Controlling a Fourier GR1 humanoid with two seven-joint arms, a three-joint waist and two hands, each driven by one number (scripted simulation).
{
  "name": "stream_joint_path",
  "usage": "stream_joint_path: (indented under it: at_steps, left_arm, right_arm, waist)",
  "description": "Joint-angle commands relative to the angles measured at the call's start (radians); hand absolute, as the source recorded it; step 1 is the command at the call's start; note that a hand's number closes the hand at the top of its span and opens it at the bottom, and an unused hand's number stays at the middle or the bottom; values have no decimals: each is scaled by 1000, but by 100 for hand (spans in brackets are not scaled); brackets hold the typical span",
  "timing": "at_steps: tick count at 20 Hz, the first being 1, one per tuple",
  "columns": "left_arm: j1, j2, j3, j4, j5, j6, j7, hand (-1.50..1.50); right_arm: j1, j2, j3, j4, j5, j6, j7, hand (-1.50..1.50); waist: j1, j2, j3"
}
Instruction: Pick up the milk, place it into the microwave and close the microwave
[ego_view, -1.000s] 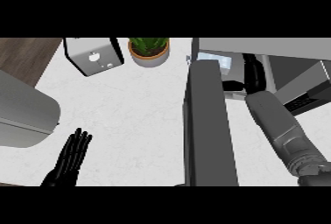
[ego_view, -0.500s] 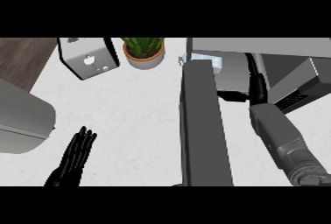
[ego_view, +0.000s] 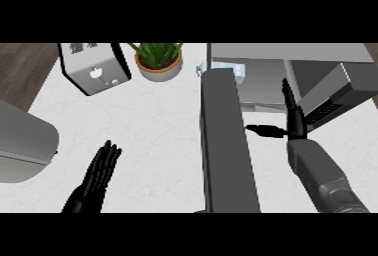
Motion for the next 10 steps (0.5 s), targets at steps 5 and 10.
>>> stream_joint_path:
  at_steps: [5, 10]
  left_arm:
    - [-29, -44, -40, -1, -62, 40, 38, -150]
    - [-32, -33, -1, 20, -6, -7, 22, -150]
  right_arm:
    - [91, -25, -3, -9, -21, 199, -69, -150]
    - [203, 49, -15, -47, -60, 290, -169, -150]
  waist:
    - [-17, -9, -1]
    - [-35, -17, -3]
